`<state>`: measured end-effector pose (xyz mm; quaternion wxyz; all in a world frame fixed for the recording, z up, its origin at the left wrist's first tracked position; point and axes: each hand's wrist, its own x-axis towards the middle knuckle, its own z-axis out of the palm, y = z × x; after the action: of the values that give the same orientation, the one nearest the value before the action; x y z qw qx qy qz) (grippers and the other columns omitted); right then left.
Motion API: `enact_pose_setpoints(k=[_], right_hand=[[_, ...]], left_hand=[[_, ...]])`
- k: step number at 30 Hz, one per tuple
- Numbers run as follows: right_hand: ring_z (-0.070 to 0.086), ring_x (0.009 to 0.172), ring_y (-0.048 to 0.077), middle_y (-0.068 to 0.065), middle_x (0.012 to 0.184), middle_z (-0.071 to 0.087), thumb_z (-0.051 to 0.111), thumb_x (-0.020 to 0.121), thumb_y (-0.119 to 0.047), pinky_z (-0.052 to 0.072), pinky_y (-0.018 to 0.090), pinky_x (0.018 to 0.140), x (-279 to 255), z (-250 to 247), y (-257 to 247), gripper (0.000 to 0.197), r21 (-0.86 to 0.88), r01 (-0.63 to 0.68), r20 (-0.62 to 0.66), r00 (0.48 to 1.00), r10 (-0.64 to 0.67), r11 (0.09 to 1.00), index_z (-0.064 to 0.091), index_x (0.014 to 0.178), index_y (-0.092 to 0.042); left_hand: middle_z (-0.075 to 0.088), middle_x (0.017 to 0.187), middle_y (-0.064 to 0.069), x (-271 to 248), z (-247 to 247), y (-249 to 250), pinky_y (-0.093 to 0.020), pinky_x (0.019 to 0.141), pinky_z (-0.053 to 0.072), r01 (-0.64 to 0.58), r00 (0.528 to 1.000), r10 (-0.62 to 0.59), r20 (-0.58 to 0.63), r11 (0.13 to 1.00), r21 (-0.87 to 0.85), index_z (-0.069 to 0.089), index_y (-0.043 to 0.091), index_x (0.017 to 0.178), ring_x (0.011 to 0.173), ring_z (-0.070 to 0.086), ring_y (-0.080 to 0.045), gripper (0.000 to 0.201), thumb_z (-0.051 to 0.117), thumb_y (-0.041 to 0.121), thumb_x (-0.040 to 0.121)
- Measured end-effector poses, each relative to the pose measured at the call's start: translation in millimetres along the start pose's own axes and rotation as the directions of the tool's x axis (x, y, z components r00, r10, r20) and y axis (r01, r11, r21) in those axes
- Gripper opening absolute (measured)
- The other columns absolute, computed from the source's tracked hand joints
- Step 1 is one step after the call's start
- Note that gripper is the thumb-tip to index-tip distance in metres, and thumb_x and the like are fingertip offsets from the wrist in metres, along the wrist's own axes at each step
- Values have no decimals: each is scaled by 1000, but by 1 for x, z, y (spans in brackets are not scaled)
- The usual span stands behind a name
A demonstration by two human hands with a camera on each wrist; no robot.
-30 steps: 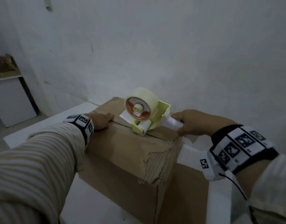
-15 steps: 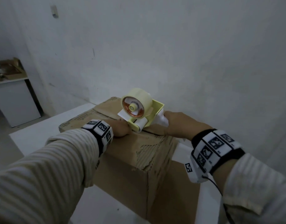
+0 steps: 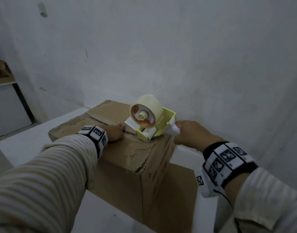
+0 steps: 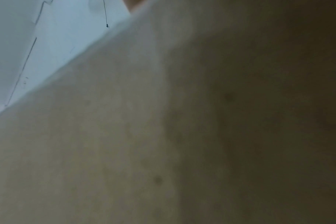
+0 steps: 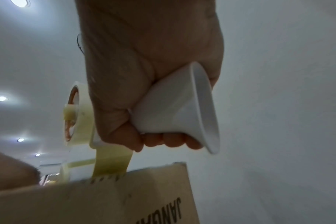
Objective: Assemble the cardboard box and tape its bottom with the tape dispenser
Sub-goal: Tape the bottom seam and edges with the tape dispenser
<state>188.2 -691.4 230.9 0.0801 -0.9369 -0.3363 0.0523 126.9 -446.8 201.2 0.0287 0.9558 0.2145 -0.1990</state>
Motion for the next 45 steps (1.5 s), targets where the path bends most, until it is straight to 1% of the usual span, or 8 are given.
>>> enact_pose_setpoints(k=[7,11,14,18,24,29,35,45], right_hand=[[53,80,22,3,86,53,63,80,-19,43,28,67,-24,-14,16,20,-13,-49,-47,998,48,999,46,90,-20],[52,77,23,4,84,53,61,80,-16,42,27,64,-23,-12,12,17,-13,-38,-78,996,37,999,48,90,-18],[53,76,23,4,83,55,61,79,-15,43,27,62,-24,-11,11,14,-1,-52,-91,994,51,999,52,90,-16],[54,77,24,5,83,55,58,79,-14,43,27,63,-30,-13,6,11,1,-43,-99,994,42,999,49,86,-16],[54,76,24,3,79,53,59,79,-15,43,26,62,-33,-8,2,11,46,-61,-137,988,67,997,49,84,-16],[49,59,17,-2,64,46,59,75,-13,34,21,47,-27,10,1,12,159,-79,-149,983,103,984,48,72,-16],[42,53,12,-2,62,45,59,75,-11,31,21,45,-35,12,3,26,170,-78,-153,983,105,982,40,61,-21],[52,67,22,2,72,51,59,78,-11,33,21,46,-69,14,13,10,123,-109,-147,981,127,986,56,87,-10]], left_hand=[[18,154,-16,-14,-3,3,-44,114,24,-26,998,22,-56,998,-65,23,5,145,142,21,-36,48,31,25,101],[17,157,-7,-32,3,28,-46,116,18,-220,975,211,-65,954,-206,22,23,148,145,13,-33,86,46,67,78],[12,160,-1,-45,8,51,-48,120,10,-320,945,327,-12,919,-230,15,36,149,147,6,-32,100,50,81,68],[2,161,-11,-56,12,67,-42,119,8,-204,978,195,-72,970,-130,2,22,152,148,0,-31,95,48,67,82],[24,151,-5,-51,21,62,-55,110,26,-127,981,95,-166,973,-191,21,26,146,140,21,-31,112,53,76,52],[17,157,-1,-56,20,50,-57,113,16,-150,970,120,-212,980,-133,15,24,150,145,16,-27,82,51,56,84],[0,161,10,-47,21,23,-59,116,7,-170,970,151,-192,981,-89,9,31,151,150,-1,-19,75,45,53,90],[-4,161,9,-43,22,17,-58,116,11,-157,980,146,-135,985,-73,2,32,152,150,-4,-23,76,41,55,91]])
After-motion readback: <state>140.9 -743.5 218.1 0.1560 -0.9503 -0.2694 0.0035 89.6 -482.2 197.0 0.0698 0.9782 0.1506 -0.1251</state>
